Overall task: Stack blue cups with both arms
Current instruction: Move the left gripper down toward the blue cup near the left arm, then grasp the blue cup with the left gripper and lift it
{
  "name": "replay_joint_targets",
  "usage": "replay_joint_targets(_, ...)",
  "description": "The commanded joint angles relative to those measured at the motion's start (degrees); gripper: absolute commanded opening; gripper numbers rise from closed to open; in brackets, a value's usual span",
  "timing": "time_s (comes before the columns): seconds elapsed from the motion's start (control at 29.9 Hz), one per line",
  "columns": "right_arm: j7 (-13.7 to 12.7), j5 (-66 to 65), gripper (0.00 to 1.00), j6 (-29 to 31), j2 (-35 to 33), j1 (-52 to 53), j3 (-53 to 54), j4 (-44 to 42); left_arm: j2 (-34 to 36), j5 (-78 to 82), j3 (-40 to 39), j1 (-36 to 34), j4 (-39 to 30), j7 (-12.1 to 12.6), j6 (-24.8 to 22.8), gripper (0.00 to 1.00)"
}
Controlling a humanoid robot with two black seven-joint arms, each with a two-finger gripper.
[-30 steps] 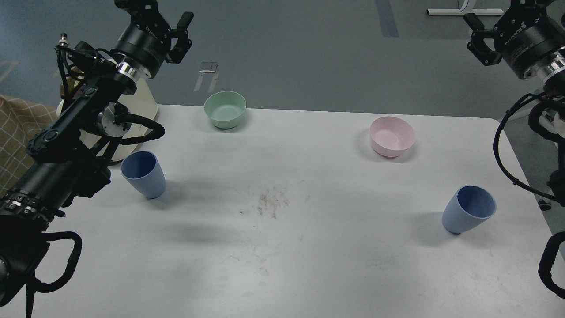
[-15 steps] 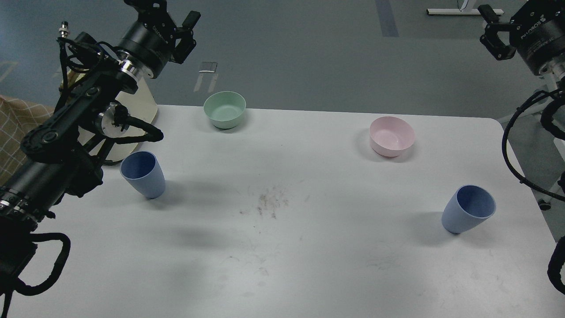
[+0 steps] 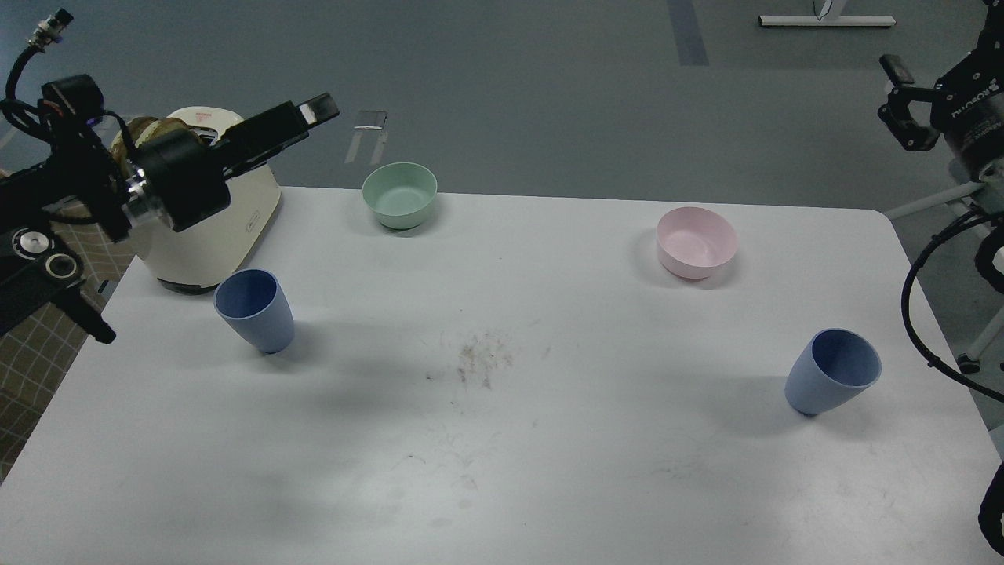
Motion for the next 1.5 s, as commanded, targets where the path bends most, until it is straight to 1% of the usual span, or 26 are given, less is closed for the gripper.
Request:
replay_joint_targets(0.0,0.42,6.15,1.0,0.01,-0.1,-0.4,2.19,0.05,2.49,9.64,0.33,3.73,0.86,-0.91,0.0,0.72)
replay_joint_targets(0.1,0.42,8.62,1.0,0.01,-0.1,-0.49,2.19,0.05,2.4,14.47,0.69,5.05,2.88,-0.73,0.0,0.72)
replay_joint_targets(0.23,0.51,8.88,1.0,0.01,-0.01,-0.84,2.37,0.05,1.44,19.57,2.44,5.14,8.49,-0.47,0.17,0.72)
replay_joint_targets(0.47,1.12,8.89,1.0,0.01,-0.01,-1.11,2.98,0.05,1.08,21.34,3.67,5.14,12.99,-0.47,0.7,0.73)
replay_joint_targets(0.5,1.04,8.89,1.0,0.01,-0.01,-1.19,3.07,0.05,0.91,21.51,3.85,5.23,13.34,-0.47,1.14,0.73)
replay_joint_targets(0.57,1.12,8.89,1.0,0.01,-0.01,-1.46,3.07,0.05,0.38,22.74,5.43,5.14,14.65,-0.47,4.11,0.72)
replay_joint_targets(0.64,1.12,8.89,1.0,0.01,0.08,-1.55,3.07,0.05,-0.23,23.18,6.74,5.14,15.62,-0.55,5.97,0.72)
replay_joint_targets(0.8,1.12,8.89,1.0,0.01,0.08,-2.25,3.51,0.05,-1.46,23.19,7.54,5.14,15.98,-0.47,6.24,0.7)
replay_joint_targets(0.87,1.12,8.97,1.0,0.01,0.08,-2.42,3.69,0.05,-1.82,23.19,7.54,5.14,16.16,-0.47,6.24,0.62)
replay_joint_targets(0.9,1.12,8.97,1.0,0.01,-0.01,-2.6,3.69,0.05,-2.16,23.27,7.54,5.14,16.42,-0.47,6.24,0.53)
replay_joint_targets(0.97,1.12,8.89,1.0,0.01,-0.01,-2.6,3.77,0.05,-2.52,23.19,7.54,5.14,16.94,-0.47,6.15,0.39)
replay_joint_targets(1.0,1.12,8.97,1.0,0.01,-0.01,-2.6,4.04,0.05,-2.95,23.27,7.54,5.14,17.21,-0.47,6.24,0.15)
replay_joint_targets(1.04,1.12,8.97,1.0,0.01,-0.01,-2.6,4.04,0.05,-3.13,23.27,7.54,5.14,17.21,-0.38,6.15,0.03)
replay_joint_targets(1.1,1.12,8.89,1.0,0.01,-0.01,-2.69,4.13,-0.04,-3.13,23.27,7.54,5.14,17.21,-0.38,6.06,0.0)
replay_joint_targets(1.37,1.12,8.97,1.0,0.01,-0.01,-3.13,4.39,-0.04,-3.05,23.27,7.63,4.62,16.6,-0.73,6.06,0.0)
replay_joint_targets(1.44,1.12,8.97,1.0,0.01,-0.01,-3.39,4.39,-0.04,-2.96,23.27,7.63,3.92,16.07,-0.73,6.06,0.0)
replay_joint_targets(1.47,1.12,8.97,1.0,0.01,-0.01,-3.39,4.48,-0.04,-2.52,23.27,7.63,2.43,15.11,-0.73,5.89,0.0)
